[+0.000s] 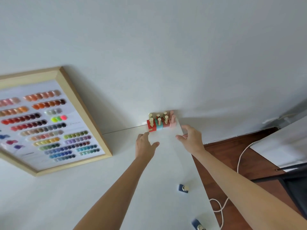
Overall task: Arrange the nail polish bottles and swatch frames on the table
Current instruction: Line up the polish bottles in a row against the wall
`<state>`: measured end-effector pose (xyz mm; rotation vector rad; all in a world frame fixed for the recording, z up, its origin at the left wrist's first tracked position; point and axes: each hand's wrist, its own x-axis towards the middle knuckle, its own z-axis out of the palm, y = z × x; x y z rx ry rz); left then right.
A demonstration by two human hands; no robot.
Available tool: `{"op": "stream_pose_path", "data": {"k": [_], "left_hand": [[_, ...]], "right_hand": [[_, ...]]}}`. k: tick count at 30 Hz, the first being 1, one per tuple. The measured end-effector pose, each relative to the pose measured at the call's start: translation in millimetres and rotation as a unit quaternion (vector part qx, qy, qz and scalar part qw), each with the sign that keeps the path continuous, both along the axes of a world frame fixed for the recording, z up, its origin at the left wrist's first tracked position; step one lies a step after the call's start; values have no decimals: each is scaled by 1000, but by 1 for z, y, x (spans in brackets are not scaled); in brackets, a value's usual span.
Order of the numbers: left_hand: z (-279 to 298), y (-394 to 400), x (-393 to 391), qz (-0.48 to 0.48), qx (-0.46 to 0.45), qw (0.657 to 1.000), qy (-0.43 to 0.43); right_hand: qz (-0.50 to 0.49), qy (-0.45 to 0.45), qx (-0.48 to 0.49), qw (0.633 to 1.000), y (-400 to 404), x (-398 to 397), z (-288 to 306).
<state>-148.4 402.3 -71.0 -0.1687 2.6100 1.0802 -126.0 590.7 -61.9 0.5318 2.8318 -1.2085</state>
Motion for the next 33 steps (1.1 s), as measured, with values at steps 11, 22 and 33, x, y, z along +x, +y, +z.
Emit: {"op": "stream_pose_path", "data": {"k": [11, 22, 33], "left_hand": [[24, -13, 169, -182, 72, 980, 21], [21, 22, 249, -340, 53, 939, 3], [17, 34, 257, -267, 32, 962, 48]], "right_hand": [[154, -81, -21, 985, 7, 126, 41], [227, -99, 24, 968, -17, 159, 37], [219, -46, 79, 971, -12, 164, 34]]}}
